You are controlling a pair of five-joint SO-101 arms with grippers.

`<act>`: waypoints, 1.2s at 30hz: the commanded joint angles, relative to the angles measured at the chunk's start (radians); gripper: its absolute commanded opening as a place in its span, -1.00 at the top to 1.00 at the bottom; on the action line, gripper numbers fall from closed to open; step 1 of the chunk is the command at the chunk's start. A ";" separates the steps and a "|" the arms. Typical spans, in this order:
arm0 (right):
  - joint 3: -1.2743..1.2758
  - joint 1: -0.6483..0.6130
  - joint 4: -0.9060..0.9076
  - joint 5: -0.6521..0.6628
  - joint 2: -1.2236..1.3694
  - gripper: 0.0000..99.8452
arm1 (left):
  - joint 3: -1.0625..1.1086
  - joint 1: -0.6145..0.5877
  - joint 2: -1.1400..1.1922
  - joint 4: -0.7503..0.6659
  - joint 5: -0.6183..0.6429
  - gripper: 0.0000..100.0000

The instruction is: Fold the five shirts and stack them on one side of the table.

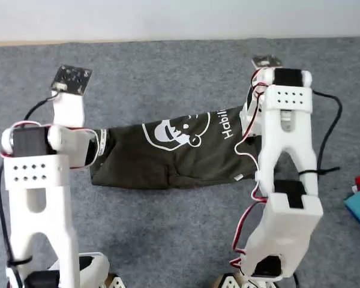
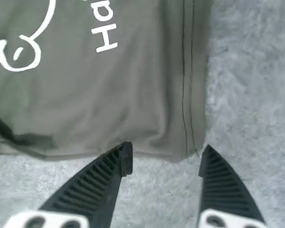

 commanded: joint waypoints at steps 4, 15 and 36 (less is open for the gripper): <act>-0.048 -0.007 -0.104 -0.012 0.090 0.52 | 0.007 0.003 -0.048 -0.020 -0.057 0.99; -0.049 -0.012 -0.237 -0.008 0.177 0.52 | 0.008 -0.207 -0.038 -0.127 -0.121 0.99; -0.049 -0.035 -0.381 -0.011 0.277 0.36 | 0.010 -0.222 -0.038 -0.132 -0.133 0.99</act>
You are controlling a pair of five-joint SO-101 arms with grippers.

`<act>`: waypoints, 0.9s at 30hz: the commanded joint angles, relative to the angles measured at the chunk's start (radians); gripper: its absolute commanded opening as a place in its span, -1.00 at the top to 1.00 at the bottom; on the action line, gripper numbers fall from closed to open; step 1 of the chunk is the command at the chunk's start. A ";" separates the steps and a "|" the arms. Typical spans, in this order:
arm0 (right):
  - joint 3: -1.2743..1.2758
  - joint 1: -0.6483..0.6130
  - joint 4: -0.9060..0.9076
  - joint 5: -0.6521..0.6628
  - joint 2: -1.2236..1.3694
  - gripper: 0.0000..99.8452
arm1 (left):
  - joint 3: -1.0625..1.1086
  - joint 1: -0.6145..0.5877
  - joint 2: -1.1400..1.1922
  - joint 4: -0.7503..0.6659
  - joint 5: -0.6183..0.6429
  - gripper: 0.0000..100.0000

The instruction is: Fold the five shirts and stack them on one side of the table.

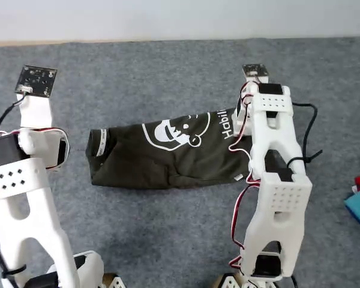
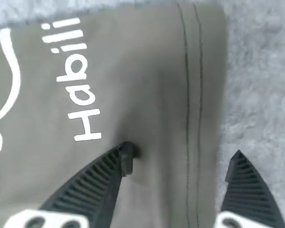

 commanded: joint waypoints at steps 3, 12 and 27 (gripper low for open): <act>-0.049 -0.024 -0.013 -0.012 0.041 0.36 | -0.004 -0.005 -0.023 -0.021 -0.006 0.99; -0.049 -0.061 0.051 -0.012 0.059 0.55 | -0.004 -0.005 -0.023 -0.023 -0.008 0.99; -0.115 -0.018 0.159 -0.003 0.028 0.98 | -0.002 -0.005 -0.023 -0.034 -0.009 0.99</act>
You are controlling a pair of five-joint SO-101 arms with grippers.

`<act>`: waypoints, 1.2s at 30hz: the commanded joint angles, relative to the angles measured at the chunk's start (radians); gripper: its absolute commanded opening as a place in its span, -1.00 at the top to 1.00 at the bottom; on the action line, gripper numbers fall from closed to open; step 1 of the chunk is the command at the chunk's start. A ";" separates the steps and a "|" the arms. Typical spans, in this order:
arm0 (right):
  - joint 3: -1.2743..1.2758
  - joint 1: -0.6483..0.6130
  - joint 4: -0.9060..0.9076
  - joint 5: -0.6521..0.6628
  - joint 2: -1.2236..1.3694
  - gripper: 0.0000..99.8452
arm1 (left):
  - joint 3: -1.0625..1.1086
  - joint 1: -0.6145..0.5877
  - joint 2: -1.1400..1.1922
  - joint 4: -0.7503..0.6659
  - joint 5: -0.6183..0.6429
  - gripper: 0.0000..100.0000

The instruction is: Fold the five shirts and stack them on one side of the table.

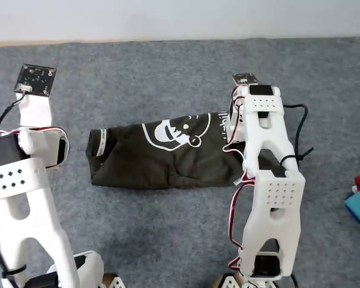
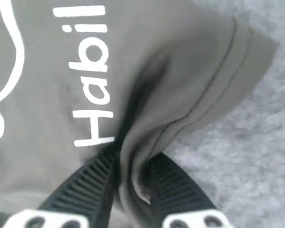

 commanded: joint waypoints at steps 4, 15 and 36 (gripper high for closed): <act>-0.124 0.117 0.053 0.094 -0.045 0.98 | -0.005 -0.005 -0.029 -0.015 -0.009 0.99; -0.232 0.375 0.022 0.382 -0.036 0.98 | -0.005 -0.005 -0.025 -0.017 -0.009 0.99; -0.238 -0.090 0.325 0.396 -0.206 0.98 | -0.004 -0.005 -0.028 -0.018 -0.009 0.99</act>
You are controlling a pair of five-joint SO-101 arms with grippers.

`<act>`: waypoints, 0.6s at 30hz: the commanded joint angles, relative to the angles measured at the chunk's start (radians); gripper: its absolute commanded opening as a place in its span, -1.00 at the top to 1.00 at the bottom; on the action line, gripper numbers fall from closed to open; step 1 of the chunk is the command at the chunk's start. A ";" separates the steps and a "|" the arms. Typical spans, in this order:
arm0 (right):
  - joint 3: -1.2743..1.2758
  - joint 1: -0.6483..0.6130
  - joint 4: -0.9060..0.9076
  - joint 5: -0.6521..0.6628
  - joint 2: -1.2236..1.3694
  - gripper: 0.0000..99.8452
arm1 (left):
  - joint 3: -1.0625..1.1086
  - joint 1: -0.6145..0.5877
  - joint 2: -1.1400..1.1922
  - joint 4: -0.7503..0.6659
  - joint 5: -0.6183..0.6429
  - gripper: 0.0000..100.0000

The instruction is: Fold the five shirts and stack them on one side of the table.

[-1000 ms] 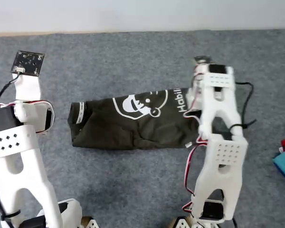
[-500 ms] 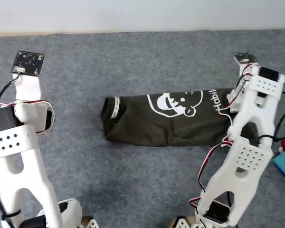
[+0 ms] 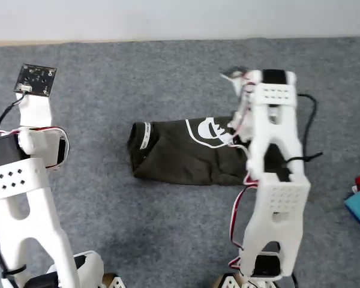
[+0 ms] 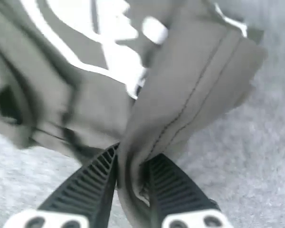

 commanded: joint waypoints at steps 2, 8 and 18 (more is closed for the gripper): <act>-0.064 -0.128 0.042 -0.052 -0.142 0.98 | -0.004 -0.005 -0.029 -0.018 -0.009 0.99; -0.064 -0.295 0.035 -0.109 -0.189 0.98 | -0.007 -0.005 -0.032 -0.014 -0.009 0.99; -0.064 -0.469 -0.137 -0.121 -0.140 0.98 | -0.005 -0.005 -0.032 -0.012 -0.009 0.99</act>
